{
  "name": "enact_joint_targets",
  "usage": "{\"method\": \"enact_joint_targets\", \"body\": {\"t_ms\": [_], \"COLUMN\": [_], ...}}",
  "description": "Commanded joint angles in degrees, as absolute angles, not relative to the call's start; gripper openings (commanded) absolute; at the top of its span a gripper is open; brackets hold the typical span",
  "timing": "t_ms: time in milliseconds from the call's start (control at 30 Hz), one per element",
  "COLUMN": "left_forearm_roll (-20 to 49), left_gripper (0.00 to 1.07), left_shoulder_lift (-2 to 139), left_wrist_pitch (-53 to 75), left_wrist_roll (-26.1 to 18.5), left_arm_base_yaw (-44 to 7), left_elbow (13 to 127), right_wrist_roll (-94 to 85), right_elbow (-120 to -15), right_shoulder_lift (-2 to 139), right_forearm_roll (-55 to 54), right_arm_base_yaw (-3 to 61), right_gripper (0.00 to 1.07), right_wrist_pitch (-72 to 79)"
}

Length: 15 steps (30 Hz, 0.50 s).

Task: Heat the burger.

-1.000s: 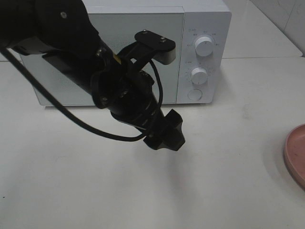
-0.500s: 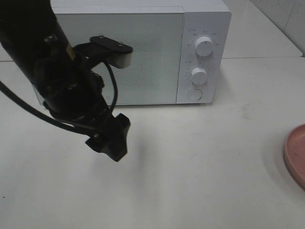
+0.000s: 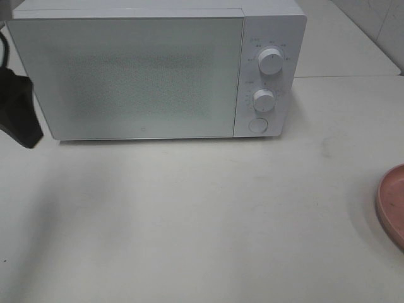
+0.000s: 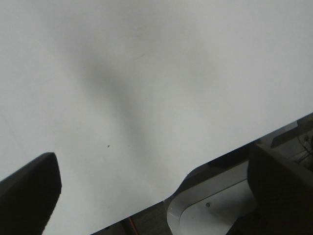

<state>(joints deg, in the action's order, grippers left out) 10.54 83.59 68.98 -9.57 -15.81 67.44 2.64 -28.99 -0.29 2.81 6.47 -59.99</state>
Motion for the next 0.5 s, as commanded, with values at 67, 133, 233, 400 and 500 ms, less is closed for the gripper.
{"method": "enact_joint_targets", "body": {"t_ms": [67, 133, 233, 400, 500], "left_forearm_roll": [11.1, 11.1, 10.7, 10.4, 9.7], "left_gripper": [0.98, 0.98, 0.98, 0.98, 0.98], "left_shoulder_lift": [77.8, 75.3, 71.8, 64.9, 60.6], "left_wrist_pitch": [73.2, 73.2, 73.2, 73.2, 73.2], "left_wrist_roll": [-8.5, -7.8, -6.8, -6.1, -6.1], "left_arm_base_yaw": [-7.8, -5.4, -2.3, 1.3, 1.8], "left_elbow": [67.7, 67.7, 67.7, 64.3, 59.5], "right_wrist_roll": [2.4, 2.4, 2.4, 2.4, 2.4], "right_elbow": [-29.0, -29.0, -29.0, -29.0, -29.0], "right_shoulder_lift": [-1.8, -1.8, -1.8, -1.8, -1.8], "right_forearm_roll": [2.7, 2.7, 2.7, 2.7, 2.7], "right_arm_base_yaw": [6.0, 6.0, 6.0, 6.0, 6.0], "right_gripper": [0.76, 0.76, 0.76, 0.76, 0.76], "right_wrist_pitch": [-59.4, -59.4, -59.4, -59.4, -59.4]}}
